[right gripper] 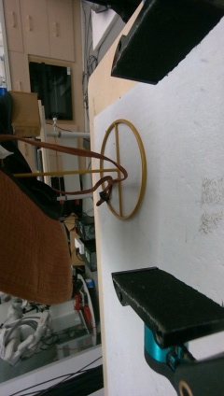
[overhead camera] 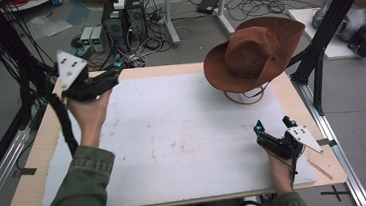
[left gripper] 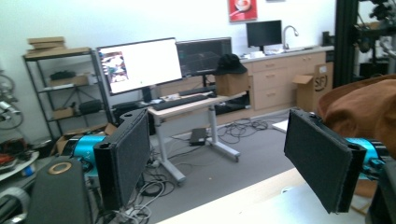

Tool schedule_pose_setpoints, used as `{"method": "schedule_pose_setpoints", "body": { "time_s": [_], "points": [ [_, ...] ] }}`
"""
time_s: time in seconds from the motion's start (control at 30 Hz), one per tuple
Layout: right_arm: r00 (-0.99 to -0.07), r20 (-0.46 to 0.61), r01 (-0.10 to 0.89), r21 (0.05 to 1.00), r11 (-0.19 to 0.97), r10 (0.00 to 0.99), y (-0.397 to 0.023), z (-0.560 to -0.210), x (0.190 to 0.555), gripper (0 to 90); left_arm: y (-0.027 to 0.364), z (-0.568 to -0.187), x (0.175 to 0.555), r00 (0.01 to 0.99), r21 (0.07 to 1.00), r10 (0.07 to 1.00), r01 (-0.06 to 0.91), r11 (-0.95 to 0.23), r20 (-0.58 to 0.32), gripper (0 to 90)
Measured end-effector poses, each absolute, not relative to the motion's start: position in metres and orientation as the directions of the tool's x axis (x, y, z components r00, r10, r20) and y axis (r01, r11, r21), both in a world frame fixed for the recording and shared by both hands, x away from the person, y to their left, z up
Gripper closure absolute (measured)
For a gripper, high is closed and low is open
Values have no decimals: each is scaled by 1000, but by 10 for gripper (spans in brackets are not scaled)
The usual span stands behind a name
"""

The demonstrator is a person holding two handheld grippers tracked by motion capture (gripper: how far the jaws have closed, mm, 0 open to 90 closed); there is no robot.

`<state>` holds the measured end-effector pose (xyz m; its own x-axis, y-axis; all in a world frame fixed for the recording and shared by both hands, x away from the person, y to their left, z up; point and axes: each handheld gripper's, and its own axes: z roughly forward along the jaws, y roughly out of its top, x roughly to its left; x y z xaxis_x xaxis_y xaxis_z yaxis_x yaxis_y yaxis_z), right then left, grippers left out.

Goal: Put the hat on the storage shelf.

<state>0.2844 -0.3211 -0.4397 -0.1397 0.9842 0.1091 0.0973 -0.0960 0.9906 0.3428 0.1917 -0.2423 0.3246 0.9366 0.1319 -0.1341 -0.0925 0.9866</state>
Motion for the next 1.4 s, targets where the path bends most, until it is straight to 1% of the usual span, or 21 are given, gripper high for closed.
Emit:
{"method": "schedule_pose_setpoints", "body": {
  "time_s": [0.07, 0.2, 0.33, 0.5, 0.7, 0.83, 1.03, 1.13, 1.2, 1.4],
  "points": [
    [-142, 96, 97, 992, -82, 985, -319, -440, 285, 30, 203, -247, 333, 301, 987, 944, -131, -96, 132, 229],
    [-146, 97, 98, 992, -83, 985, -318, -440, 283, 30, 229, -265, 312, 251, 991, 962, -114, -75, 102, 221],
    [-140, 102, 92, 992, -90, 985, -320, -439, 281, 30, 255, -294, 291, 191, 995, 980, -91, -31, 48, 213],
    [-135, 105, 93, 991, -93, 985, -321, -439, 279, 30, 277, -328, 269, 118, 997, 993, -72, -19, 27, 205],
    [-130, 113, 97, 990, -101, 985, -322, -439, 278, 30, 283, -361, 245, 51, 995, 998, -95, -42, 47, 204],
    [-128, 109, 97, 991, -97, 986, -323, -439, 277, 30, 291, -385, 236, 44, 998, 998, -52, -34, 37, 205],
    [-117, 126, 101, 988, -115, 985, -325, -441, 278, 30, 294, -412, 224, -2, 998, 999, -46, -32, 32, 205],
    [-112, 129, 101, 988, -118, 985, -326, -441, 278, 30, 292, -423, 223, -11, 999, 999, -31, -40, 39, 206],
    [-105, 147, 99, 986, -136, 984, -327, -441, 278, 30, 293, -425, 224, -8, 999, 999, -27, -41, 41, 207],
    [-90, 143, 95, 986, -135, 986, -329, -441, 278, 30, 295, -430, 224, -6, 999, 999, -16, -42, 42, 206]
  ]
}}
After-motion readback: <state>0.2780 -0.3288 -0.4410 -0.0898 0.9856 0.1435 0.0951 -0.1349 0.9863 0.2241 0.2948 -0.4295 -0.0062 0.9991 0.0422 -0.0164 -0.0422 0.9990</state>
